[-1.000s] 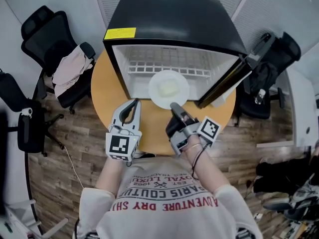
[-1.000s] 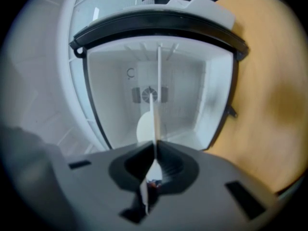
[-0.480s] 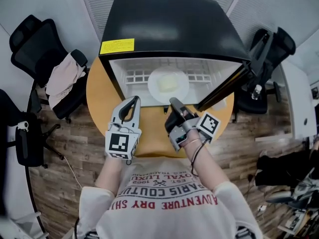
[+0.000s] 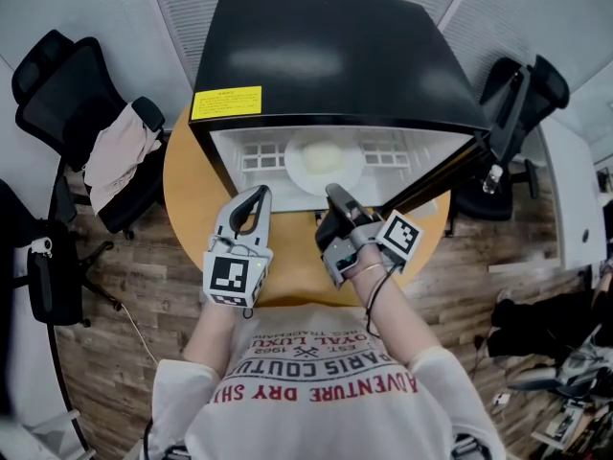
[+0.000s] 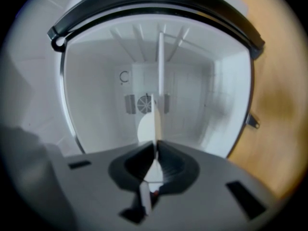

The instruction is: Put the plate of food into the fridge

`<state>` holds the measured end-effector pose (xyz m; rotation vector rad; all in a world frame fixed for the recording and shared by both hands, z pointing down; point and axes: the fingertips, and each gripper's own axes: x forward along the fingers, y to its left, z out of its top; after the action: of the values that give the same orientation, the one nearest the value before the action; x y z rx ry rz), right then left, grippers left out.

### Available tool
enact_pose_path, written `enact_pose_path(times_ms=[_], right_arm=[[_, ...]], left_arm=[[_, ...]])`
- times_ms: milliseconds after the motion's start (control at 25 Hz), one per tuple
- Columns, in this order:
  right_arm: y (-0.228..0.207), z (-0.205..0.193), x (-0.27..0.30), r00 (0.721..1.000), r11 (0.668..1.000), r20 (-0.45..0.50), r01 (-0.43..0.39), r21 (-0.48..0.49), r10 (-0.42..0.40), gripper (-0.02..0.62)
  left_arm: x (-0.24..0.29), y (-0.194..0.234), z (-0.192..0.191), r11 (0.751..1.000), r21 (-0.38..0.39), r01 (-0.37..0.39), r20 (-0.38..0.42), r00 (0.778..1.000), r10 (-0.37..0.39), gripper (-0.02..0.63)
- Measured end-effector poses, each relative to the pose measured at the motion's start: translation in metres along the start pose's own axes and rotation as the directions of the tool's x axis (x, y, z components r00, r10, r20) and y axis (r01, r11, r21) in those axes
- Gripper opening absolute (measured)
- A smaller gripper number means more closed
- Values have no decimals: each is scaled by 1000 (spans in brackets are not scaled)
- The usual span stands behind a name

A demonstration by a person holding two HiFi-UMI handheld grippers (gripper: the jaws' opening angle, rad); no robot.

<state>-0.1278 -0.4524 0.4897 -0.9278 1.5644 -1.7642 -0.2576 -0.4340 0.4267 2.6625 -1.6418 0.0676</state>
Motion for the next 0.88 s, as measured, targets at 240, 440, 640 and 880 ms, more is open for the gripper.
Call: enact_pose_path(times_ms=[240, 440, 640, 880], right_arm=[[3, 9, 12, 1000, 1000, 21, -14, 16, 14, 49], [4, 13, 23, 1000, 998, 26, -9, -62, 10, 63], [-9, 17, 29, 998, 991, 29, 57, -118, -54, 209], [-10, 22, 38, 997, 970, 30, 80, -227, -75, 255]], left_arm=[[3, 2, -6, 1000, -11, 9, -14, 1000, -9, 34], [5, 1, -8, 1000, -8, 28, -26, 999, -28, 34], [7, 2, -10, 999, -12, 29, -32, 999, -30, 34], [7, 4, -15, 1000, -15, 26, -48, 998, -27, 34]])
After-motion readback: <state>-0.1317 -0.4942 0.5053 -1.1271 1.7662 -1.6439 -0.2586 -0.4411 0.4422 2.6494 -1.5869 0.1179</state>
